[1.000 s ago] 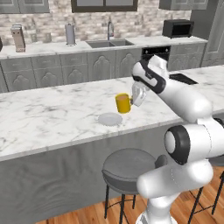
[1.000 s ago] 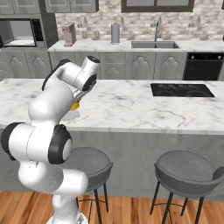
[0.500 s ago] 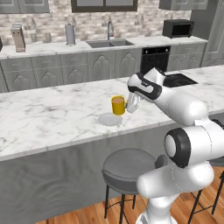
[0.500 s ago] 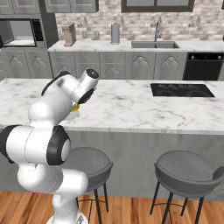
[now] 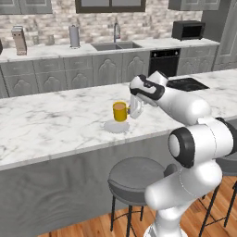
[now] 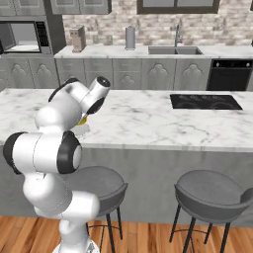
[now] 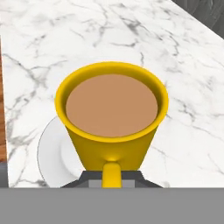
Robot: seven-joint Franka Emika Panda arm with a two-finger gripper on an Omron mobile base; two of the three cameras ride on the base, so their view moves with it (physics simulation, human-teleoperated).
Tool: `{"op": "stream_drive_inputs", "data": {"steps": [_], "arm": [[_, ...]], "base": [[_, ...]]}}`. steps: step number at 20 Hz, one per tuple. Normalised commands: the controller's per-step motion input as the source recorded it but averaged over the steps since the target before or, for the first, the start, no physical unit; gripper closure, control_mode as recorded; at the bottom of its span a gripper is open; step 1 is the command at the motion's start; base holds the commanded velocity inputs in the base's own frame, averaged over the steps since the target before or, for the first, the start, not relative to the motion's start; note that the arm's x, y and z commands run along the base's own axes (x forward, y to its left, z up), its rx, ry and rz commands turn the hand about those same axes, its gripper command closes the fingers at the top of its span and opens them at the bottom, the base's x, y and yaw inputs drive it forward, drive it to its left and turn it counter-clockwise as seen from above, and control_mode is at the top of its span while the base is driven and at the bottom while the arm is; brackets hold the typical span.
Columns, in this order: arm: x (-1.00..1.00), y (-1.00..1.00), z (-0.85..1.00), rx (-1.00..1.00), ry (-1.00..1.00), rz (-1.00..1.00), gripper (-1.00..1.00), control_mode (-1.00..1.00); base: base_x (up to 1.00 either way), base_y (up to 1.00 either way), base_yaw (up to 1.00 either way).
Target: Pick the cup of tea, navigate to the dining table, and place it on the saucer.
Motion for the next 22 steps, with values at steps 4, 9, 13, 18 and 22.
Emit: {"op": "stream_drive_inputs", "data": {"steps": [4, 9, 13, 18, 22], "arm": [[-0.3, 0.06, -0.08, 0.0, 0.0, 0.07, 1.0, -1.0], [-0.14, 0.14, -0.1, 0.0, 0.0, 0.05, 1.0, -1.0], [0.01, 0.28, -0.14, 0.0, 0.0, 0.0, 1.0, -1.0], [0.04, 0.09, -0.17, 0.03, 0.0, 0.0, 1.0, -1.0], [0.02, 0.0, -0.24, 0.03, 0.02, 0.0, 1.0, -1.0]], "base": [[0.0, 0.0, 0.0], [0.0, 0.0, 0.0], [0.0, 0.0, 0.0], [0.0, 0.0, 0.0], [0.0, 0.0, 0.0]]}}
